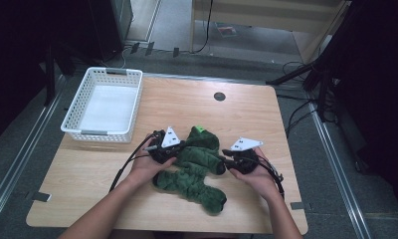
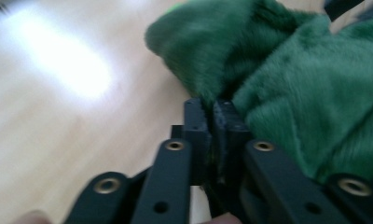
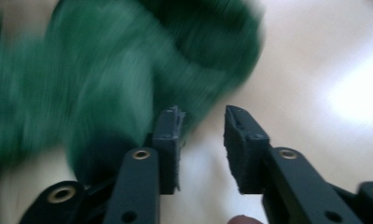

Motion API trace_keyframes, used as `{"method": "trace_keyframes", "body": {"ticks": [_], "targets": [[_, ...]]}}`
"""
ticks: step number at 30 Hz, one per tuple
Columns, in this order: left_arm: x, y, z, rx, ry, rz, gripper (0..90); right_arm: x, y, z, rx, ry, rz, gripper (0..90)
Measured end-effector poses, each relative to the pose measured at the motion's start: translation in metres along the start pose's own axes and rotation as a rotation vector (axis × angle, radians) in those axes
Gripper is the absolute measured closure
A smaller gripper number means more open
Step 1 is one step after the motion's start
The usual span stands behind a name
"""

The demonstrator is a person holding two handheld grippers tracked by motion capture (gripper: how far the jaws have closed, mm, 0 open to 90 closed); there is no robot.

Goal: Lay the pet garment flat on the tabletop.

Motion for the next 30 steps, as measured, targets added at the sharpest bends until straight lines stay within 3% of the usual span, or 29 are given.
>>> {"method": "trace_keyframes", "body": {"ticks": [1, 2, 3, 4, 5, 6, 7, 8, 9, 10, 11, 13, 14, 15, 16, 17, 18, 19, 21, 22, 23, 24, 25, 27, 28, 29, 30], "targets": [[0.000, 0.003, 0.001, -0.029, 0.025, -0.006, 82.0, 0.000, 0.000, 0.000, 0.000, 0.000, 0.000, 62.8], [-0.003, 0.003, 0.007, -0.121, 0.055, -0.049, 72.3, -0.004, 0.003, -0.001, 0.006, -0.003, -0.002, 58.2], [-0.004, 0.001, 0.013, -0.189, 0.058, -0.076, 66.9, -0.007, 0.000, -0.003, 0.030, -0.016, -0.025, 56.3], [-0.004, 0.001, 0.013, -0.189, 0.058, -0.076, 62.3, -0.011, -0.006, -0.005, 0.079, -0.027, -0.066, 55.6], [-0.005, -0.002, 0.023, -0.277, 0.042, -0.107, 62.3, -0.011, -0.006, -0.005, 0.079, -0.027, -0.066, 55.6], [-0.002, -0.006, 0.037, -0.396, 0.014, -0.100, 54.0, -0.015, -0.027, -0.013, 0.186, -0.009, -0.158, 52.5], [-0.002, -0.006, 0.037, -0.396, 0.014, -0.100, 50.9, -0.013, -0.035, -0.016, 0.223, 0.016, -0.171, 50.5], [0.001, -0.007, 0.041, -0.432, 0.003, -0.086, 50.9, -0.013, -0.035, -0.016, 0.223, 0.016, -0.171, 50.5], [0.006, -0.008, 0.043, -0.442, 0.005, -0.072, 49.5, -0.009, -0.043, -0.019, 0.242, 0.047, -0.170, 48.6], [0.009, -0.009, 0.043, -0.436, 0.009, -0.053, 46.5, 0.003, -0.054, -0.018, 0.240, 0.050, -0.162, 46.4], [0.016, -0.009, 0.040, -0.416, 0.014, -0.019, 46.5, 0.003, -0.054, -0.018, 0.240, 0.050, -0.162, 46.4], [0.024, -0.010, 0.035, -0.377, 0.017, 0.021, 44.5, 0.021, -0.061, -0.014, 0.240, 0.033, -0.117, 45.6], [0.030, -0.009, 0.029, -0.325, -0.030, 0.059, 46.2, 0.040, -0.063, -0.010, 0.211, 0.059, -0.075, 51.8], [0.032, -0.009, 0.026, -0.299, -0.043, 0.076, 47.8, 0.044, -0.063, -0.009, 0.195, 0.082, -0.071, 59.9], [0.032, -0.009, 0.026, -0.299, -0.043, 0.076, 51.5, 0.044, -0.063, -0.009, 0.195, 0.082, -0.071, 59.9], [0.034, -0.009, 0.024, -0.281, -0.048, 0.086, 51.5, 0.049, -0.063, -0.007, 0.174, 0.105, -0.067, 68.5], [0.034, -0.008, 0.022, -0.238, -0.068, 0.098, 59.9, 0.051, -0.063, -0.007, 0.164, 0.116, -0.067, 78.4], [0.034, -0.009, 0.020, -0.194, -0.076, 0.095, 85.9, 0.052, -0.062, -0.008, 0.165, 0.144, -0.070, 86.7], [0.027, -0.015, 0.019, -0.116, -0.110, 0.058, 88.9, 0.049, -0.062, -0.010, 0.171, 0.155, -0.091, 88.1], [0.019, -0.021, 0.018, -0.071, -0.136, 0.009, 90.0, 0.036, -0.064, -0.012, 0.161, 0.179, -0.166, 89.1], [0.019, -0.021, 0.018, -0.071, -0.136, 0.009, 90.0, 0.036, -0.064, -0.012, 0.161, 0.179, -0.166, 89.1], [0.013, -0.024, 0.015, -0.009, -0.152, -0.015, 90.0, 0.025, -0.064, -0.010, 0.125, 0.158, -0.217, 89.1], [0.013, -0.024, 0.015, -0.009, -0.152, -0.015, 90.0, 0.025, -0.064, -0.010, 0.125, 0.158, -0.217, 89.1], [0.012, -0.021, 0.011, 0.021, -0.107, -0.017, 90.0, 0.014, -0.055, -0.004, 0.049, 0.123, -0.241, 89.0], [0.013, -0.017, 0.009, 0.025, -0.069, -0.002, 89.9, 0.013, -0.049, -0.004, 0.030, 0.120, -0.229, 88.8], [0.015, -0.013, 0.006, 0.006, 0.003, 0.009, 88.6, 0.015, -0.031, -0.005, 0.017, 0.117, -0.169, 88.5], [0.016, -0.010, 0.004, 0.000, 0.034, 0.022, 88.6, 0.015, -0.031, -0.005, 0.017, 0.117, -0.169, 88.5]]}}
Point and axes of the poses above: each handheld gripper's, and its own axes: x roughly forward along the jaws, y roughly out of its underside, z roughly to its left, the point moved 6 cm from there along x, roughly forward along the jaws, and after that the axes turned 6 degrees about x, right-handed, at the moved point
